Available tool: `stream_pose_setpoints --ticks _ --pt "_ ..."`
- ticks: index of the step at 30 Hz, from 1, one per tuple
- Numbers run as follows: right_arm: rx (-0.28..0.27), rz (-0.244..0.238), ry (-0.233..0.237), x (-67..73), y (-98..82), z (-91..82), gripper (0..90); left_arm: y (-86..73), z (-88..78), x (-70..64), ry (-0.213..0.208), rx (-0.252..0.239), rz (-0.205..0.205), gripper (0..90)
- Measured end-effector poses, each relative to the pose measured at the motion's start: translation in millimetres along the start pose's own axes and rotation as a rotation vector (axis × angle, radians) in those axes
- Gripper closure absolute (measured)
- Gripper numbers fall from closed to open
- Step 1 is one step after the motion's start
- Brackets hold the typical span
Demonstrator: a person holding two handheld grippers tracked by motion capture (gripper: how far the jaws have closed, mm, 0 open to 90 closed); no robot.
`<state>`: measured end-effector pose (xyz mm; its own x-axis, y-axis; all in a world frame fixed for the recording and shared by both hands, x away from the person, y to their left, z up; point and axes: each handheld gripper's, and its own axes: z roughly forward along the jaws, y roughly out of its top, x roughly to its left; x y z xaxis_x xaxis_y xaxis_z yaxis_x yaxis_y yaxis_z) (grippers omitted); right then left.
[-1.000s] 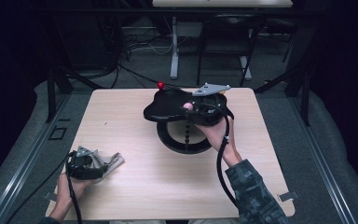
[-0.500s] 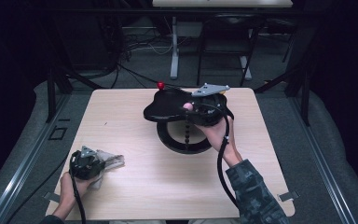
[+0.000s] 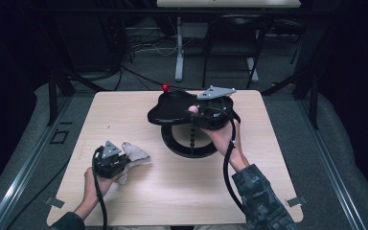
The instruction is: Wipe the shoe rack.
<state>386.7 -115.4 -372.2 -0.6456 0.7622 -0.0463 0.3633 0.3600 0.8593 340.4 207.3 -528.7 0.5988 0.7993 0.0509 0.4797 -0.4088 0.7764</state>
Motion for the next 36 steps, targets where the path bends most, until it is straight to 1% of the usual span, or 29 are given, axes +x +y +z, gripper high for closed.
stream_pose_setpoints --ticks 2,5,8,11,18,19,24,25,30,36 --pt "0.001 -0.001 -0.001 0.1 0.0 0.0 60.0 9.2 5.3 -12.0 -0.02 -0.024 0.02 81.3" --pt "-0.002 0.0 0.003 0.2 0.0 0.2 60.1 19.7 11.5 -26.3 -0.037 -0.06 0.04 81.2" --pt "-0.001 -0.001 0.002 0.3 0.0 0.3 60.0 29.0 18.4 -38.0 -0.054 -0.092 0.04 81.2" --pt "-0.001 -0.001 0.002 0.2 -0.1 0.3 60.1 34.5 24.0 -46.4 -0.066 -0.105 0.048 81.0" --pt "0.0 -0.001 0.002 0.3 0.0 0.4 60.1 47.8 33.0 -64.0 -0.094 -0.141 0.04 80.4" --pt "0.001 -0.001 0.001 0.4 0.1 0.4 60.1 50.0 33.0 -66.1 -0.1 -0.149 0.034 80.3" --pt "0.005 -0.001 0.0 0.4 0.3 0.4 60.0 60.2 34.2 -76.7 -0.112 -0.196 0.032 80.0" --pt "0.005 0.0 0.0 0.5 0.2 0.4 60.1 62.5 34.3 -79.0 -0.117 -0.199 0.031 80.0" --pt "0.006 -0.002 -0.001 0.7 0.4 0.5 60.1 75.4 34.3 -90.3 -0.129 -0.236 0.043 79.9" --pt "0.009 -0.003 -0.003 0.8 0.5 0.3 60.1 91.4 32.7 -101.6 -0.137 -0.277 0.041 79.8"
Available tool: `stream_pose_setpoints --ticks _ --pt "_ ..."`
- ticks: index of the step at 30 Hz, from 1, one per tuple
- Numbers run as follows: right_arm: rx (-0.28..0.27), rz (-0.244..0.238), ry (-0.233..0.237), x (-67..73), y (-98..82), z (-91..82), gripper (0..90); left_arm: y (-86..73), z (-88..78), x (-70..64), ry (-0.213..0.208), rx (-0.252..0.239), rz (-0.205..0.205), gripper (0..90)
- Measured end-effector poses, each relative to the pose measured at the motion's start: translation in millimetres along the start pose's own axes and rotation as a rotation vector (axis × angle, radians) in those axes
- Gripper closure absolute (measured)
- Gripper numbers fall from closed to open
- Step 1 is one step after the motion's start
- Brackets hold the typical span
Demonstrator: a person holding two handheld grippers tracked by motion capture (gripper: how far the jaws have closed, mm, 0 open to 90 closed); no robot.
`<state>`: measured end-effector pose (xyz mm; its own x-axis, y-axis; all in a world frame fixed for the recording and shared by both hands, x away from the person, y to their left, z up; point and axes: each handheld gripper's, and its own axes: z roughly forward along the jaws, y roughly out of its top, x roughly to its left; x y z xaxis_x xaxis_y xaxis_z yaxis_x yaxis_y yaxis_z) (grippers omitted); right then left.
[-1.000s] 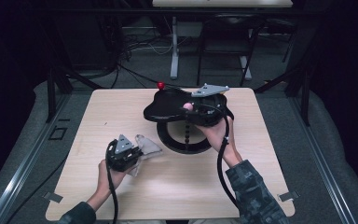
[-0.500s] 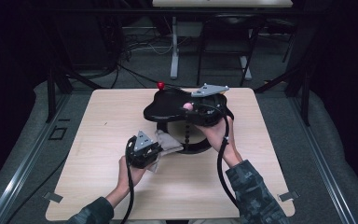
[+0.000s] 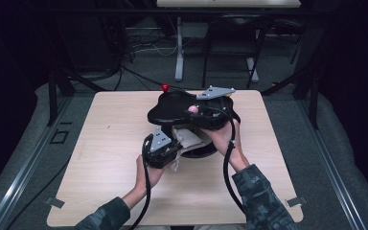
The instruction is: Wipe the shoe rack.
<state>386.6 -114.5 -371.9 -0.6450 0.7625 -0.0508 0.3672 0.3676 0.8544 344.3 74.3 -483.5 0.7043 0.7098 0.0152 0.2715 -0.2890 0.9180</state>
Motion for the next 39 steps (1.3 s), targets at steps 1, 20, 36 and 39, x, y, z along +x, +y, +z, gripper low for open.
stream_pose_setpoints --ticks 1,20,36,39 --pt "0.0 0.0 0.001 0.0 0.0 0.0 60.1 2.4 0.2 -1.4 0.001 -0.005 0.0 79.8" --pt "0.0 0.002 0.001 0.3 -0.2 0.2 60.1 12.1 16.6 -11.2 0.04 -0.039 -0.028 79.5" --pt "-0.002 0.0 -0.002 0.5 -0.8 0.3 60.1 -20.1 42.0 -10.4 0.046 0.049 -0.052 79.3" --pt "-0.001 -0.001 -0.003 0.6 -0.8 0.3 60.2 -25.8 46.3 -10.5 0.045 0.066 -0.056 79.2"
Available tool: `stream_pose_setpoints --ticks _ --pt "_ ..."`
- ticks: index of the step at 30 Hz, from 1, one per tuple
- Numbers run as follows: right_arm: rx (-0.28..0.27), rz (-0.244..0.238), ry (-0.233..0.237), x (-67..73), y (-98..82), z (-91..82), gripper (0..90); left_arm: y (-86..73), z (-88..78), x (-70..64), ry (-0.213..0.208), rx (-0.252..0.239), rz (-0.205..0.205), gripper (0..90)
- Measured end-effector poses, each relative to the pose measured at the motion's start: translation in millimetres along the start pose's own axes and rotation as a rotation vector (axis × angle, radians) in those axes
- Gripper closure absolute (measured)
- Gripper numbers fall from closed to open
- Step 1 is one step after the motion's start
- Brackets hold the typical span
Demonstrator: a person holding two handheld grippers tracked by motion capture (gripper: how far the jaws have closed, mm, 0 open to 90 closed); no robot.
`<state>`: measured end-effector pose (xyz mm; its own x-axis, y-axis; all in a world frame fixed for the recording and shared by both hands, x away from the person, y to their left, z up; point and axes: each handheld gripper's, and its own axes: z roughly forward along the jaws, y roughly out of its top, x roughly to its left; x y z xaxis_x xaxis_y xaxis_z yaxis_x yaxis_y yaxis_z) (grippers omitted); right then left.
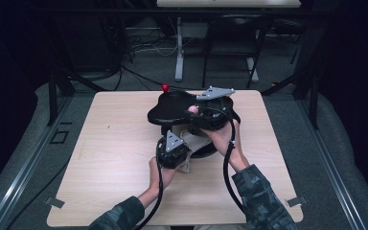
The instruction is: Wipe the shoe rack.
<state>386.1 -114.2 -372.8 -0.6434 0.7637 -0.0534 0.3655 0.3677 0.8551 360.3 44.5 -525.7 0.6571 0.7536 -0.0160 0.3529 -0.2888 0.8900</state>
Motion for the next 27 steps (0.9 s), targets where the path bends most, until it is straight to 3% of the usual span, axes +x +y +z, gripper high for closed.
stream_pose_setpoints --ticks 12,15,18,24,27 --pt "0.001 -0.002 0.002 0.1 -0.1 0.0 60.1 -30.9 26.9 -1.0 -0.003 0.122 0.007 79.2" --pt "0.001 -0.003 0.0 0.1 -0.1 0.0 60.1 -36.8 32.3 -1.0 -0.012 0.153 -0.014 79.2" --pt "0.0 -0.003 -0.002 0.3 -0.1 0.1 60.1 -40.9 35.3 0.4 -0.01 0.184 0.006 79.3" --pt "0.0 -0.005 -0.006 0.7 -0.2 0.3 60.1 -39.7 34.1 0.7 -0.014 0.179 0.006 79.3" --pt "0.001 -0.007 -0.007 0.8 -0.2 0.3 60.1 -37.2 31.7 0.5 -0.013 0.154 -0.015 79.3"
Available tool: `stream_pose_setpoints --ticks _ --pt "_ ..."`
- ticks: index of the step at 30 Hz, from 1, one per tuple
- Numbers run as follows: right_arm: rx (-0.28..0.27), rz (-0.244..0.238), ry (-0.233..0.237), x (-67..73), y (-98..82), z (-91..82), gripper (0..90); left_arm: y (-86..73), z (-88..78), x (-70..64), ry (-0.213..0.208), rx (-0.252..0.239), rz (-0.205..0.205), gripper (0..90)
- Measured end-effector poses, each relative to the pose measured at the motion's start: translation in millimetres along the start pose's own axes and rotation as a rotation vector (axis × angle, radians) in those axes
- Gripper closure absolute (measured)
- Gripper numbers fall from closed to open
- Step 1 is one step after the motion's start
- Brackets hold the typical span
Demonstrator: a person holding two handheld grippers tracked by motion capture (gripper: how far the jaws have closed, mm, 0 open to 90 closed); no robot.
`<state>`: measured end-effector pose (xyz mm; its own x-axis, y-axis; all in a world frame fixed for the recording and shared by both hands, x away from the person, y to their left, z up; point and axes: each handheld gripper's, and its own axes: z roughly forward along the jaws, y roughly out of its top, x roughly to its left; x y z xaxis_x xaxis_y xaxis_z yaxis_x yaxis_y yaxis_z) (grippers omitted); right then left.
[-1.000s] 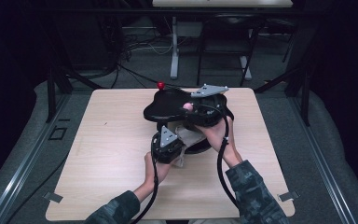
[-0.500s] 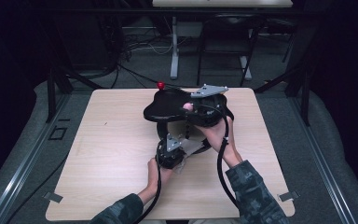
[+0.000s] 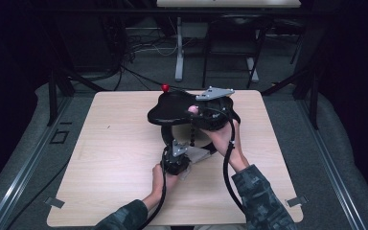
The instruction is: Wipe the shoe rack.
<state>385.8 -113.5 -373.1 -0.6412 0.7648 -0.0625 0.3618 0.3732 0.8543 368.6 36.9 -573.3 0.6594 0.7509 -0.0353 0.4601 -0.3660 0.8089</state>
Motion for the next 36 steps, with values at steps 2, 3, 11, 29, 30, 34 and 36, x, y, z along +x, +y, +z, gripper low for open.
stream_pose_setpoints --ticks 2,3,11,29,30,34,36 --pt "-0.001 -0.001 -0.002 0.1 0.0 0.2 60.1 3.2 -3.4 0.7 -0.004 -0.013 -0.008 79.3" --pt "-0.001 0.0 -0.001 0.2 0.0 0.2 60.1 5.5 -5.7 1.5 -0.005 -0.018 0.0 79.3" --pt "0.0 -0.003 -0.004 0.3 -0.1 0.2 60.1 28.8 -27.1 1.9 -0.015 -0.1 -0.001 79.0" --pt "-0.001 -0.009 -0.01 0.9 -0.4 0.4 60.1 59.1 -59.8 -2.6 -0.01 -0.201 0.01 79.0" --pt "-0.001 -0.009 -0.01 0.8 -0.4 0.4 60.1 60.5 -61.1 -2.9 -0.01 -0.206 0.011 79.0" --pt "0.001 -0.01 -0.012 1.0 -0.3 0.5 60.1 66.5 -65.4 -5.3 -0.006 -0.227 0.021 78.9" --pt "0.0 -0.01 -0.012 0.9 -0.4 0.4 60.1 68.9 -67.0 -5.2 -0.006 -0.228 0.024 78.9"
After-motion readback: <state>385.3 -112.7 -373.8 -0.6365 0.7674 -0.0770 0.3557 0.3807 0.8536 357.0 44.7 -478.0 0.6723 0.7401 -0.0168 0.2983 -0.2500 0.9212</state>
